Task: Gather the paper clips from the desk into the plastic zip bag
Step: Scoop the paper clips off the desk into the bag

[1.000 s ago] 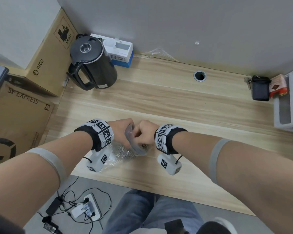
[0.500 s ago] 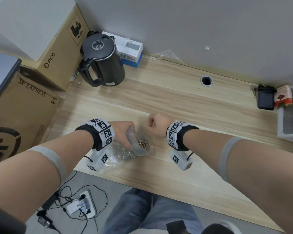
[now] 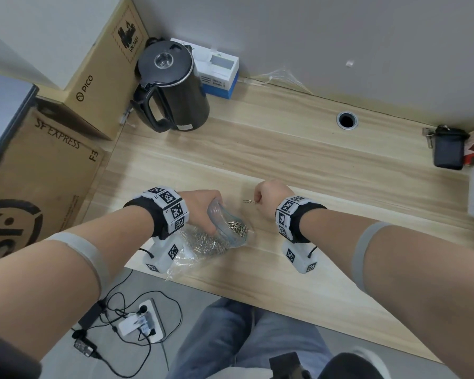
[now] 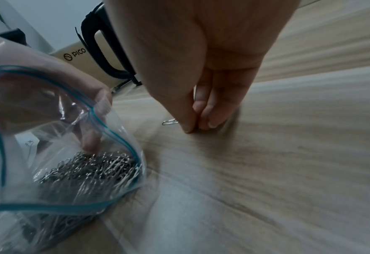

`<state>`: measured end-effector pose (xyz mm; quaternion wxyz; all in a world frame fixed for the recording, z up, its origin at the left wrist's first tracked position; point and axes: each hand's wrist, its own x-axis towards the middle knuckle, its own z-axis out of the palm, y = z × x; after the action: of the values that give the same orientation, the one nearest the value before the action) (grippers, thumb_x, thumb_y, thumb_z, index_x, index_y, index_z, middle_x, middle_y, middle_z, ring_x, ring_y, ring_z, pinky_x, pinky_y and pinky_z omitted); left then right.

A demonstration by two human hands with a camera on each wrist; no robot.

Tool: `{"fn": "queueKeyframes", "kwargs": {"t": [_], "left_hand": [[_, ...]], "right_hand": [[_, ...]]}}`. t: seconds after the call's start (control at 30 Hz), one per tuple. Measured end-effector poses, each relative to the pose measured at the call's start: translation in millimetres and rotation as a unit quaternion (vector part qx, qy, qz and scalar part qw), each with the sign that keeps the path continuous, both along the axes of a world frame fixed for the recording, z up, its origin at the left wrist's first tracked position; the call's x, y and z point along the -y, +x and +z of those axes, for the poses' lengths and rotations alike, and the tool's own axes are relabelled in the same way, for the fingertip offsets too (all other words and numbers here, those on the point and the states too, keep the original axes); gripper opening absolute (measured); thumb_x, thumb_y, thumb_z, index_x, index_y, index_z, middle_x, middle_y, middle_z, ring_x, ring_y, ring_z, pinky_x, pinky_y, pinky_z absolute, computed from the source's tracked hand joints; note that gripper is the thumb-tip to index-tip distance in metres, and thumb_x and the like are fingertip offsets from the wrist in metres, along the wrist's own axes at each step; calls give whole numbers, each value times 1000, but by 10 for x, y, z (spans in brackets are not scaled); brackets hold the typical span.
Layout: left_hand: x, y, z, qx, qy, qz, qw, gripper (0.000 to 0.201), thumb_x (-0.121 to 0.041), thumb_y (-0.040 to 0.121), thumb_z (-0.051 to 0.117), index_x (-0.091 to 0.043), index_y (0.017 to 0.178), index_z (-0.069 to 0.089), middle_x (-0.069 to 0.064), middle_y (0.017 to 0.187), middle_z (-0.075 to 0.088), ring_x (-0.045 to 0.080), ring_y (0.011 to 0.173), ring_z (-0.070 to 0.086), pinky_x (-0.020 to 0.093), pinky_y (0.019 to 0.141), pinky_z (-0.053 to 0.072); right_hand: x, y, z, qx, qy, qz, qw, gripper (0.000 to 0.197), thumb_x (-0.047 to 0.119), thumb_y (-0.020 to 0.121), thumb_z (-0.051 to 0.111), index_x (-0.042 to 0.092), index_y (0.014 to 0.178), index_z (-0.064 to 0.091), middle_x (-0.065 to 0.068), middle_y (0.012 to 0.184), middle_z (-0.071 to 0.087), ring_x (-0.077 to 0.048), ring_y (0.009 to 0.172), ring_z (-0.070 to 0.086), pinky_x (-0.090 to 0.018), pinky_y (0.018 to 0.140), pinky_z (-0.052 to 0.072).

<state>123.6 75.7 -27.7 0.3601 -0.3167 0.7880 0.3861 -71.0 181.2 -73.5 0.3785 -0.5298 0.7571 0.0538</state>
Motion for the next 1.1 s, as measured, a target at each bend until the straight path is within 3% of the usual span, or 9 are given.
{"fn": "queueKeyframes", "kwargs": {"t": [0.07,0.2,0.4,0.53,0.63,0.77,0.9,1.0,1.1], "left_hand": [[3,-7,6,3,0,1,1000,65,-30,66,83,-32,118,44,-3,108,60,19,98,63,36,80,55],[9,-32,49,6,1,0,1000,66,-35,60,81,-34,115,44,-3,107,60,18,96,63,35,77,55],[-13,-51,91,6,3,6,1000,67,-39,57,80,-34,112,43,-3,106,59,22,98,64,37,78,56],[-6,-47,110,9,0,5,1000,76,-48,50,76,-34,116,42,-2,108,59,22,99,64,43,85,58],[-4,-38,94,7,-2,12,1000,78,-50,46,74,-35,115,42,-1,106,60,23,97,65,45,84,58],[-8,-47,78,12,-7,15,1000,77,-49,47,75,-35,115,42,-2,104,59,23,96,64,44,83,58],[-1,-64,71,12,-7,14,1000,73,-44,54,79,-35,116,42,-2,106,58,22,97,64,41,80,57],[14,-59,22,8,-5,16,1000,69,-35,66,86,-32,119,42,-2,107,57,20,95,61,34,76,53],[15,-67,-7,5,-1,21,1000,69,-32,65,85,-31,119,43,0,108,59,20,95,62,34,76,53]], "right_hand": [[-8,-72,17,1,11,0,1000,23,4,83,57,19,99,67,-1,104,68,-24,92,66,-33,82,57],[-76,-176,87,41,-37,-33,998,14,14,86,59,22,96,64,3,95,68,-20,86,65,-27,76,53],[80,-18,124,73,-71,14,995,13,20,87,66,21,95,74,8,88,68,-15,87,66,-24,76,51],[117,69,48,37,-44,70,996,14,16,85,66,25,92,73,4,98,71,-20,91,66,-35,82,57],[109,69,8,45,-42,57,997,16,15,84,65,24,95,71,2,99,71,-21,89,66,-34,82,57],[131,39,-3,60,-39,37,997,15,17,84,70,22,98,70,2,96,67,-21,89,67,-33,82,56],[121,26,23,56,-49,37,997,9,17,85,69,21,91,73,3,95,69,-20,89,66,-33,81,57],[85,36,30,56,-67,33,996,9,9,84,66,17,81,69,-1,98,68,-21,91,64,-31,79,54],[48,64,-16,62,-90,18,994,15,1,82,60,13,76,65,-5,104,64,-24,94,63,-28,77,49]]}}
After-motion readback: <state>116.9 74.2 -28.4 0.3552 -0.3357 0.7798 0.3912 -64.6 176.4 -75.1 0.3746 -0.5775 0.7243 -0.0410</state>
